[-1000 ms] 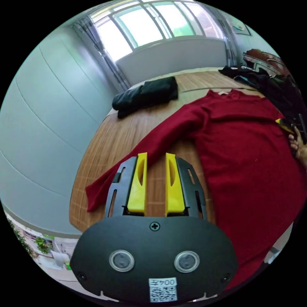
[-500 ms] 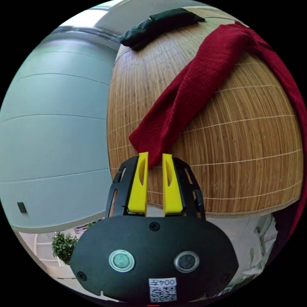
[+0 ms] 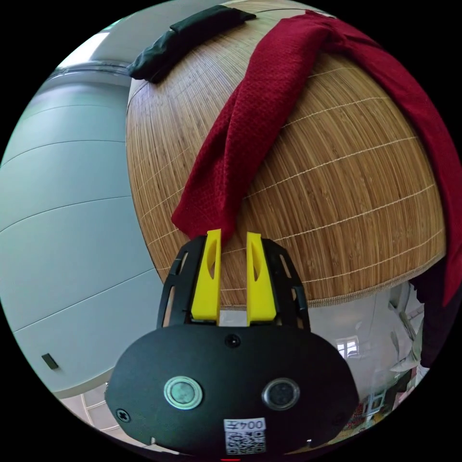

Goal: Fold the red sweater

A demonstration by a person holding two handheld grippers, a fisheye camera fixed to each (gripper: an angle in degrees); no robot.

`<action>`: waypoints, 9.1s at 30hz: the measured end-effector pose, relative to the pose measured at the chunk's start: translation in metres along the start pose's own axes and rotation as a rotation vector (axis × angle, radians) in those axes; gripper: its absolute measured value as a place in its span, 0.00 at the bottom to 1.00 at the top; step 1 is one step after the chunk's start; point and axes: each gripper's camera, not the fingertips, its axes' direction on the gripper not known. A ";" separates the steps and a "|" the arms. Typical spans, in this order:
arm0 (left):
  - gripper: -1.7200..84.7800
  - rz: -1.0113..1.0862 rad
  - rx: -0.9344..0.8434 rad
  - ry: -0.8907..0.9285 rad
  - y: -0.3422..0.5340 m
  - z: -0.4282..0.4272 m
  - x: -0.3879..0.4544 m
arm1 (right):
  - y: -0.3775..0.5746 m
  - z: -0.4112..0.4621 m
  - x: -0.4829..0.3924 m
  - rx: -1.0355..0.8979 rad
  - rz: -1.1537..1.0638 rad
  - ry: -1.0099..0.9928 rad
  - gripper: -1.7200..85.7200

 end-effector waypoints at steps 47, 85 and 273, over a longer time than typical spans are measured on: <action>0.05 -0.086 0.440 1.404 -0.261 -0.280 -0.043 | -0.032 0.048 0.017 0.011 -0.001 -0.051 0.01; 0.13 -0.693 0.910 0.615 0.001 -0.021 0.007 | -0.059 0.269 -0.281 -0.337 -0.551 -0.060 0.12; 0.07 -0.580 0.927 0.342 -0.032 -0.028 0.163 | 0.043 -0.026 0.001 -0.136 -0.134 0.048 0.01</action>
